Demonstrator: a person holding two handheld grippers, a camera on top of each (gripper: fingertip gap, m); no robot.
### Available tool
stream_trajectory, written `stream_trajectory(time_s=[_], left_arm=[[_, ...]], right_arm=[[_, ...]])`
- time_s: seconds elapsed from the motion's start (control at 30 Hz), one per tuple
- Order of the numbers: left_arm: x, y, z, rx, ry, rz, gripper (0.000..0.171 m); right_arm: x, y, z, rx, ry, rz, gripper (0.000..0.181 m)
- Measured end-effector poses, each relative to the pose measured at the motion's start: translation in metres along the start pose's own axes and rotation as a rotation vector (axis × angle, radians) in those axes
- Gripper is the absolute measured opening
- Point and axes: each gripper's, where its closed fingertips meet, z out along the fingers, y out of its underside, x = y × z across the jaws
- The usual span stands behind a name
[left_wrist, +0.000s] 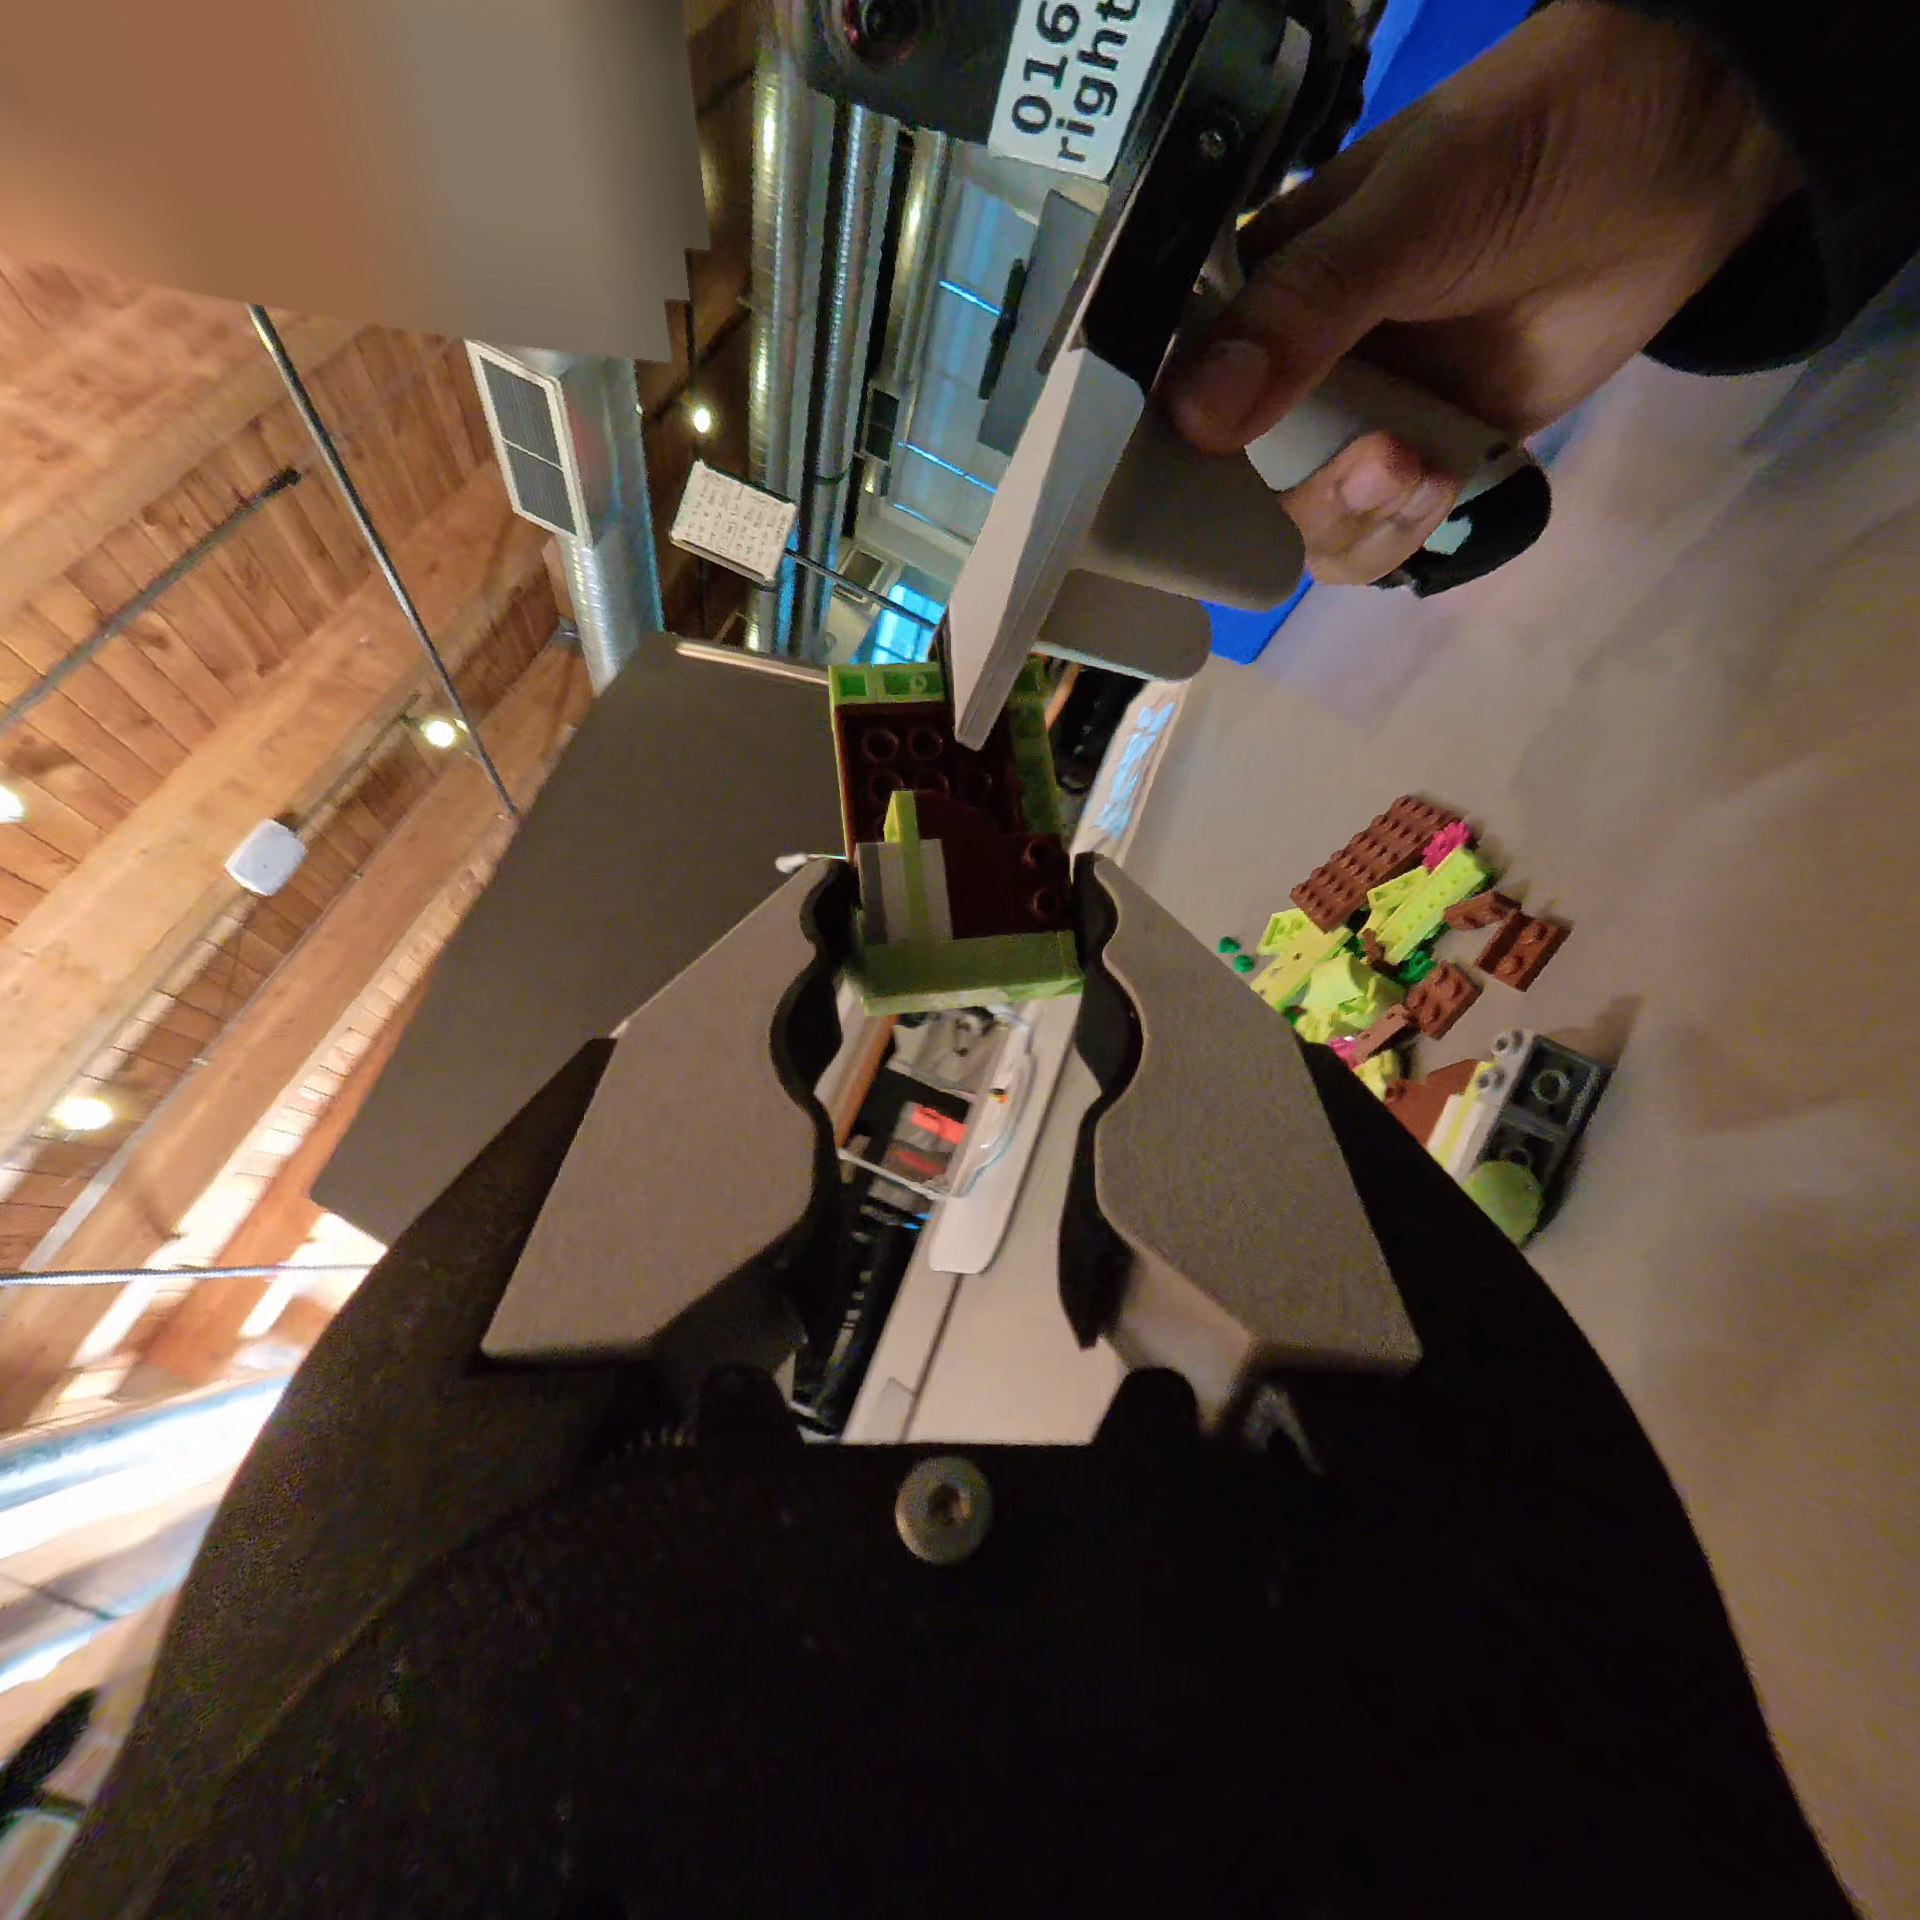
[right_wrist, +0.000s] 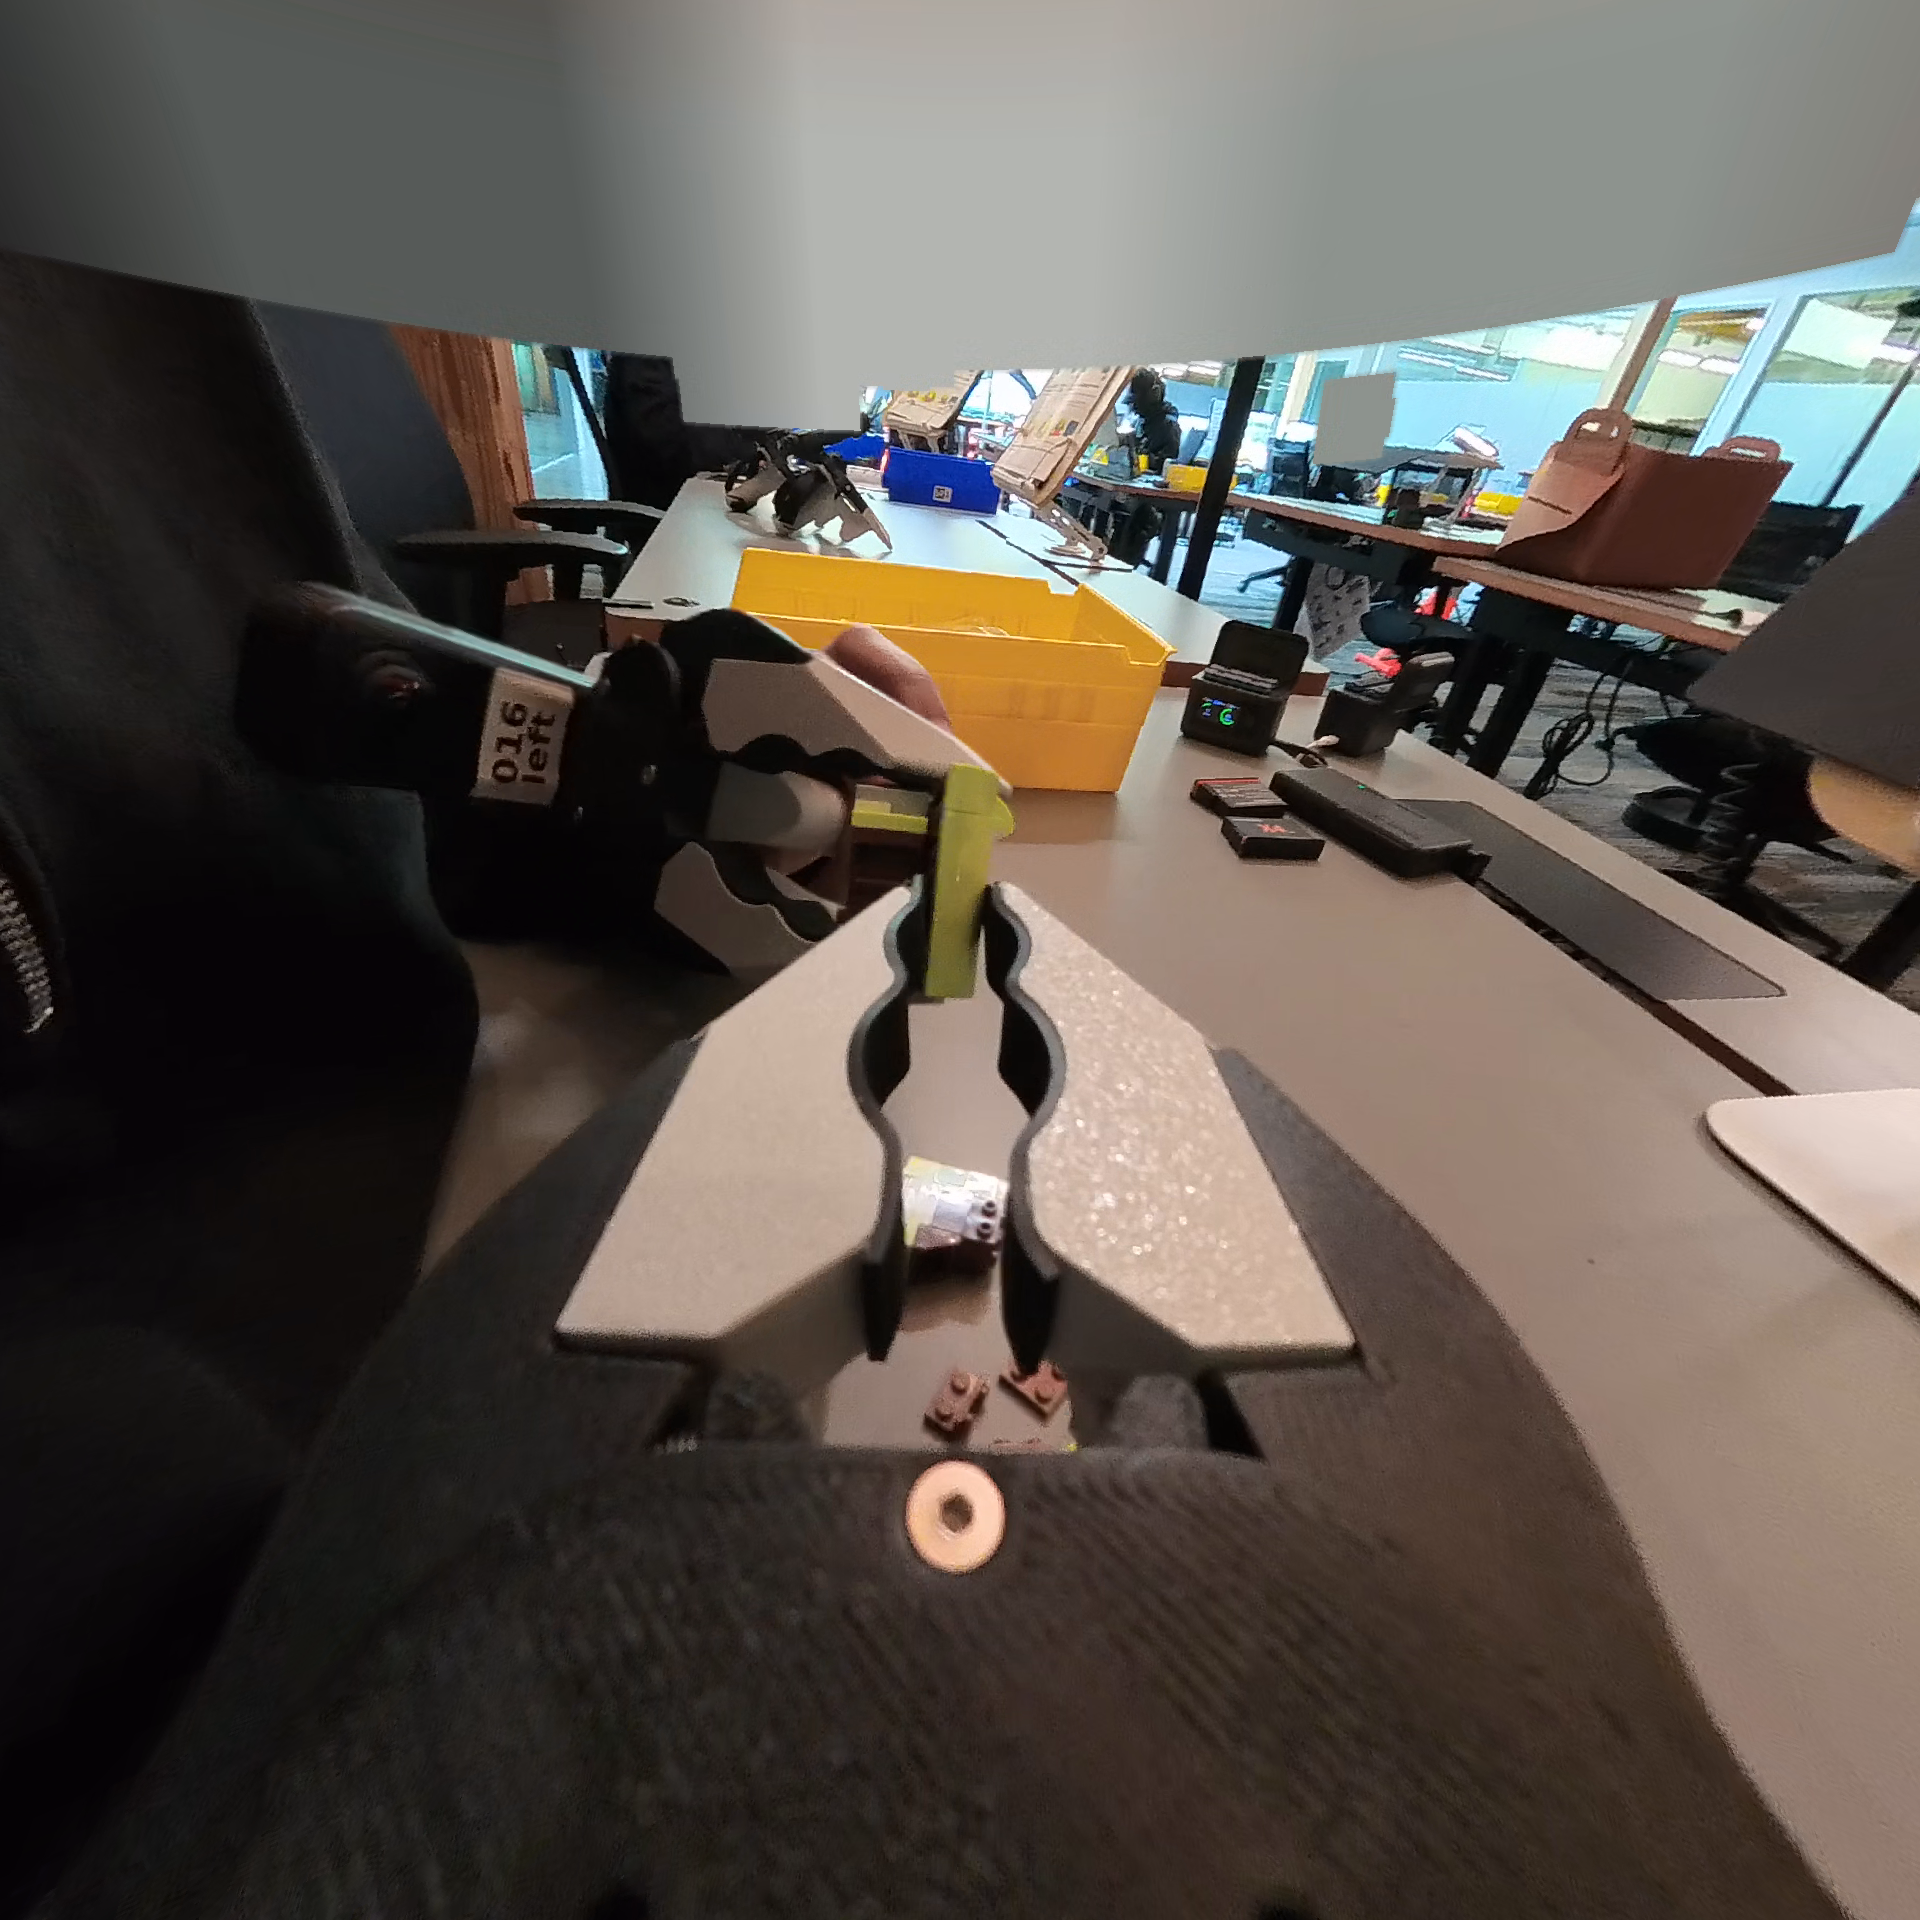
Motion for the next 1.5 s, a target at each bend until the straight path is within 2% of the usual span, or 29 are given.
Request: stream_trajectory(time_s=[0.1, 0.2, 0.33, 0.4, 0.7, 0.9, 1.1, 1.17, 1.3, 1.5], left_arm=[[0.002, 0.003, 0.001, -0.003, 0.025, -0.108, 0.041], [0.003, 0.003, 0.001, 0.01, -0.012, -0.112, 0.041], [0.004, 0.004, 0.002, -0.001, -0.032, -0.136, 0.05], [0.005, 0.005, 0.003, -0.009, -0.012, -0.148, 0.045], [0.001, 0.006, 0.0, -0.026, -0.04, 0.047, 0.045], [0.01, 0.012, 0.001, -0.053, 0.045, 0.03, 0.045], [0.022, 0.012, 0.0, -0.054, 0.135, 0.012, 0.045], [0.031, 0.014, -0.001, -0.062, 0.198, -0.023, 0.045], [0.05, 0.013, -0.004, -0.067, 0.326, -0.114, 0.045], [0.055, 0.007, -0.008, -0.051, 0.385, -0.171, 0.045]], right_arm=[[-0.001, -0.001, 0.001, 0.009, -0.025, 0.057, 0.009], [-0.001, -0.001, 0.001, 0.02, -0.024, 0.052, 0.008], [-0.008, 0.001, 0.005, 0.007, -0.013, -0.084, 0.008], [-0.011, 0.002, 0.007, -0.007, 0.017, -0.166, 0.008], [-0.013, 0.003, 0.006, -0.026, 0.038, -0.286, 0.011], [-0.014, -0.007, 0.0, 0.02, 0.029, -0.266, 0.015], [-0.02, 0.003, 0.002, -0.036, -0.044, -0.22, 0.009], [-0.023, 0.009, 0.002, -0.071, -0.08, -0.171, 0.01], [-0.028, 0.022, -0.002, -0.146, -0.232, 0.14, 0.01], [-0.031, 0.022, -0.006, -0.11, -0.37, 0.393, 0.009]])
